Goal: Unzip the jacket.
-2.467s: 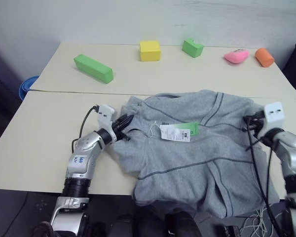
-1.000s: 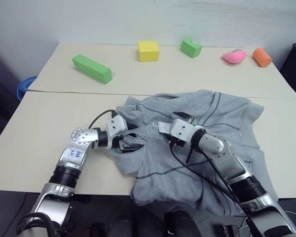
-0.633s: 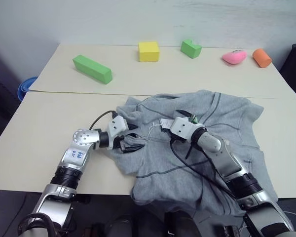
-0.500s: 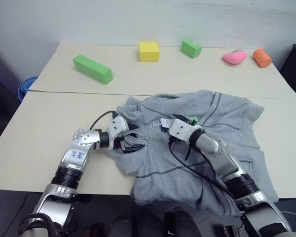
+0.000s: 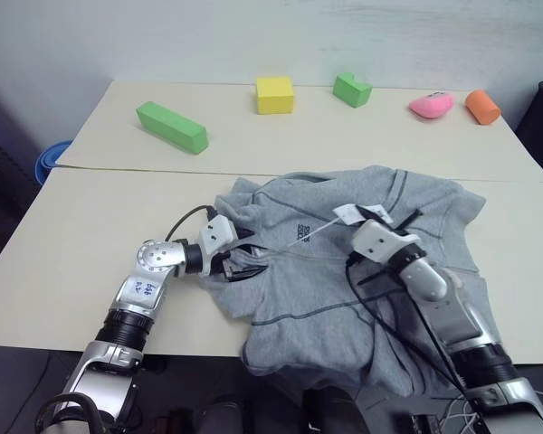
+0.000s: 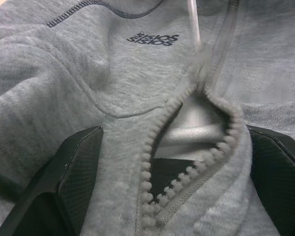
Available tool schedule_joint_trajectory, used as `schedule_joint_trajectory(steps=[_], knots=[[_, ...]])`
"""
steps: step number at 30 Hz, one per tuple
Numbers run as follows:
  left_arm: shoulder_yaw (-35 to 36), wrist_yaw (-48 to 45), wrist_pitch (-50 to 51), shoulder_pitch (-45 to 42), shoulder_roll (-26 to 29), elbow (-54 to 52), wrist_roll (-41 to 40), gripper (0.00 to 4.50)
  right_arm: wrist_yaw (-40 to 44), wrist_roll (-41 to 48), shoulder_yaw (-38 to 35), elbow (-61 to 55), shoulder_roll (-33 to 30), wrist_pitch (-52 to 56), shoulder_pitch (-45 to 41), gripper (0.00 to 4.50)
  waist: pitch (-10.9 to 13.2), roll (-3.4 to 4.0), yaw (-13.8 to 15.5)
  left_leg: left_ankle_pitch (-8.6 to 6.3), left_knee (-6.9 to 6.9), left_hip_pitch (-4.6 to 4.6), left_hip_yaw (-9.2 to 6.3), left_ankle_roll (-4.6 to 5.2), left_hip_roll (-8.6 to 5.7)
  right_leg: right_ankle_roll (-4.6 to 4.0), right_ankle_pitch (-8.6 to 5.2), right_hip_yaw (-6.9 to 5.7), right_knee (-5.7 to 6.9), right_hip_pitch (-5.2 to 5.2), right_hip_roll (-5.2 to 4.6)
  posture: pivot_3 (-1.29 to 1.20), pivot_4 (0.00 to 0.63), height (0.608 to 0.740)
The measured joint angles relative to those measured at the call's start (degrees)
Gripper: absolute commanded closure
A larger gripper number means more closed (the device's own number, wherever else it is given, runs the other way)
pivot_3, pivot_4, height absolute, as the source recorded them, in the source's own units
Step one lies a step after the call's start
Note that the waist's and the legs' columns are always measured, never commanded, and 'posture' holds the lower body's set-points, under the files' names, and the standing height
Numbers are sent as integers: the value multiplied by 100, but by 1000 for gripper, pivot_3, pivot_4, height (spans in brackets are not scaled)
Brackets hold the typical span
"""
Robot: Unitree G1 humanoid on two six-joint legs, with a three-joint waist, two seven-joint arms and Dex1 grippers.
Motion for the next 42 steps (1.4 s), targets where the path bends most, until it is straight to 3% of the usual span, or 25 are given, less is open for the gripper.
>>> schedule_joint_trajectory(steps=[7,10,16,19,22,28,34,38,42], knots=[[-36,102,82,75,-3,-95,0,0,39,317,-1410,-638,-525,299,695,4458,-7,12,6,0,-3,4,2,0,1,0,0,15,-5,4,2,0,150,740],[-76,97,141,118,0,-159,-2,0,252,563,-2128,-646,-1051,169,1181,4458,-11,18,25,-1,-7,4,3,4,-3,0,0,19,-15,7,0,0,150,740],[-73,22,166,238,168,-299,-5,0,392,899,-3586,858,-1847,-408,2202,4458,-16,23,-17,-2,-33,24,20,4,3,1,0,23,-42,20,9,0,150,740],[-74,-25,22,299,268,-137,-4,0,383,988,-3699,2255,-2264,-669,2064,4458,-16,23,-97,-3,-104,113,61,4,7,-1,-5,31,-100,100,6,0,150,740],[-55,-73,-61,357,399,-55,-7,0,393,986,-3564,3563,-2805,-883,1620,4458,-47,73,-201,-7,-133,184,77,-7,13,-15,-19,57,-97,116,-29,0,150,740],[3,-66,-207,481,512,-46,-12,0,178,1095,-3234,5241,-3002,-1144,593,4458,-65,101,-287,16,-191,207,76,-51,19,-33,-37,74,-83,129,-26,0,150,740],[56,-33,-229,546,557,-64,-17,0,-19,1636,-3248,5436,-3007,-1005,-518,4458,-70,109,-317,27,-195,211,69,-66,28,-37,-39,75,-77,126,-11,0,150,740],[143,-83,-235,681,567,-156,-144,0,733,2180,-3243,5314,-2891,-550,-522,4458,-73,104,-305,20,-198,208,67,-84,56,-49,-45,72,-85,124,16,0,150,740],[402,-296,198,989,715,-619,-570,0,1983,2878,-3251,4540,-2281,66,540,3515,-75,99,-312,19,-204,197,66,-103,72,-63,-53,66,-51,89,29,0,150,740]])
